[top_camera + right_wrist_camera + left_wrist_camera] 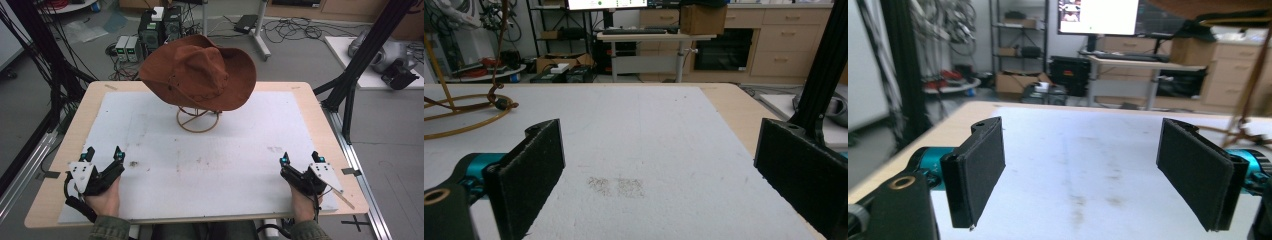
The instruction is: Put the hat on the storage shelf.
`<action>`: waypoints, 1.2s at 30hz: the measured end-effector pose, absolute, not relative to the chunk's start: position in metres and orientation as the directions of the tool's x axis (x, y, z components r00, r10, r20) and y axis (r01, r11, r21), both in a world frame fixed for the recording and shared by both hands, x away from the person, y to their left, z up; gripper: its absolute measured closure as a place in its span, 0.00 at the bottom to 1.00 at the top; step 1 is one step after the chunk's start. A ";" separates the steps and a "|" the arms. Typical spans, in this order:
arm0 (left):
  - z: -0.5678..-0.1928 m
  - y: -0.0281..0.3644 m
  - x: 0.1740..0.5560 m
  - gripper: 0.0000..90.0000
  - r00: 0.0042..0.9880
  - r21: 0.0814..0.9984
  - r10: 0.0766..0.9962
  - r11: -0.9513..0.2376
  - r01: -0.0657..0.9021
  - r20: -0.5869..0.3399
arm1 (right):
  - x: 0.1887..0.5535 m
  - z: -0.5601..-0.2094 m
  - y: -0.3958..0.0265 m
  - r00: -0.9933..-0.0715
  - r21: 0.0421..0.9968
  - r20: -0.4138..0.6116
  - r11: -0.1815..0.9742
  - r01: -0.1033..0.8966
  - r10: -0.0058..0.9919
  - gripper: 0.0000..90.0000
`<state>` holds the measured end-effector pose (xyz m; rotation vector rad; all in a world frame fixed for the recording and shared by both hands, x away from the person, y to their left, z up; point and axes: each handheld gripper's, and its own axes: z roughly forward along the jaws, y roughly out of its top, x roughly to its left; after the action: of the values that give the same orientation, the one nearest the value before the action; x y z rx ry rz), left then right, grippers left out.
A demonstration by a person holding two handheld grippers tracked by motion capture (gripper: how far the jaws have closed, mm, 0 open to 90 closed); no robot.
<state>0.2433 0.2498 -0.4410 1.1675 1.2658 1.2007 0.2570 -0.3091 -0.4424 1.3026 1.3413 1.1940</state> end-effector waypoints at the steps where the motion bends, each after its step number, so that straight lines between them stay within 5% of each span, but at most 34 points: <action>1: -0.443 0.251 0.244 0.22 -0.043 0.999 0.998 0.044 0.012 -0.043 | 0.257 -0.443 -0.309 -0.052 0.991 0.019 -0.012 0.137 0.998 0.06; 36: -0.448 0.257 0.244 0.23 -0.049 0.999 0.998 0.034 0.028 -0.033 | 0.263 -0.449 -0.307 -0.068 0.984 0.031 -0.018 0.177 0.997 0.06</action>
<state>0.2438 0.2573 -0.4477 1.1818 1.2819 1.2061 0.2630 -0.3073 -0.4487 1.3233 1.3807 1.1910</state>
